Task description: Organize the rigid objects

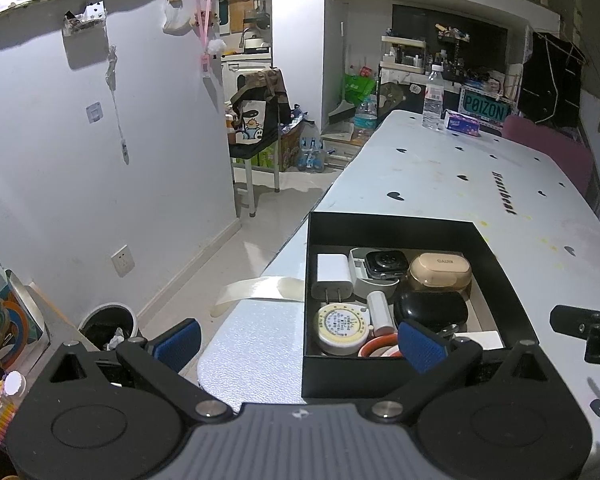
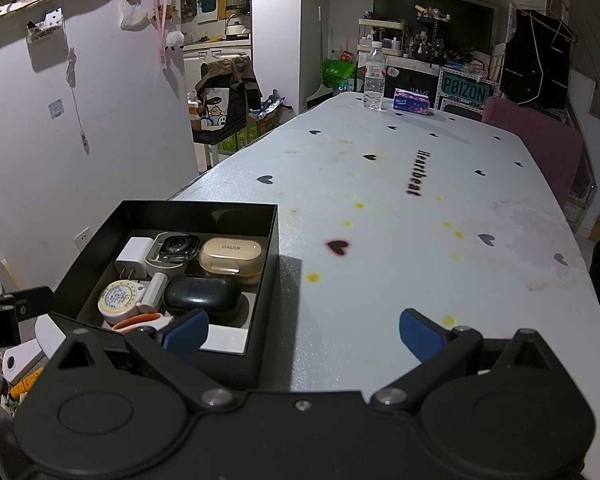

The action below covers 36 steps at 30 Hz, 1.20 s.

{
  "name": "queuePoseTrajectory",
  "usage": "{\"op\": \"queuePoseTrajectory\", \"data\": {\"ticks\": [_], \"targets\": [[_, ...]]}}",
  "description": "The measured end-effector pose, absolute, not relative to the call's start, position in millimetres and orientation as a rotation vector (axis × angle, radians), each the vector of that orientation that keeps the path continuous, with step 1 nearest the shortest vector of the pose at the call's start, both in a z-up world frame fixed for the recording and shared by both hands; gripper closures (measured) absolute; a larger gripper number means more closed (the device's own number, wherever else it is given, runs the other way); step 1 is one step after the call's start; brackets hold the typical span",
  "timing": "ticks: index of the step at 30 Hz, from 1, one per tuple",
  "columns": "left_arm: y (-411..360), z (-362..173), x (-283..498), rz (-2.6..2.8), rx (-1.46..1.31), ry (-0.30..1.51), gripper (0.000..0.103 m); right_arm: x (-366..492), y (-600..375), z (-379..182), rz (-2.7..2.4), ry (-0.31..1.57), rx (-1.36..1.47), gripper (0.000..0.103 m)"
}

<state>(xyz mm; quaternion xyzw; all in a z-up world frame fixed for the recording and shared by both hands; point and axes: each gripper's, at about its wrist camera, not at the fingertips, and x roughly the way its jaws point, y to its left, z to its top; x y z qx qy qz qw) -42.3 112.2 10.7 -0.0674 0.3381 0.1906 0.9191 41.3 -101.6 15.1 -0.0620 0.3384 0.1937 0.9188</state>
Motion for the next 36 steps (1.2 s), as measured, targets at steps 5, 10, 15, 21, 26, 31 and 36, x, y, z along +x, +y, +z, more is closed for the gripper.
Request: {"op": "queuePoseTrajectory", "data": {"ticks": [5,10,15,21,26,31,36], "targets": [[112.6,10.7,-42.2,0.392,-0.138,0.697,0.000,41.2,-101.4,14.9,0.398,0.695,-0.128,0.000],[113.1,10.0,-41.7,0.393,-0.136,0.698,0.000,41.1,-101.4,15.1,0.398,0.695,-0.128,0.000],[113.4,9.4,-42.0,0.391,-0.133,0.698,0.000,41.0,-101.6,15.3,0.398,0.695,-0.129,0.000],[113.8,8.9,-42.4,0.390,-0.129,0.697,0.000,40.9,-101.5,15.2,0.398,0.696,-0.129,0.000],[112.4,9.1,-41.9,0.391,-0.129,0.697,0.000,41.0,-101.2,15.1,0.398,0.696,-0.129,0.000],[113.2,8.8,-42.2,0.389,-0.127,0.697,0.000,40.9,-101.1,15.1,0.398,0.696,-0.129,0.000],[112.2,8.5,-42.4,0.391,-0.128,0.697,0.000,40.8,-101.0,15.1,0.398,0.695,-0.129,0.000]]}}
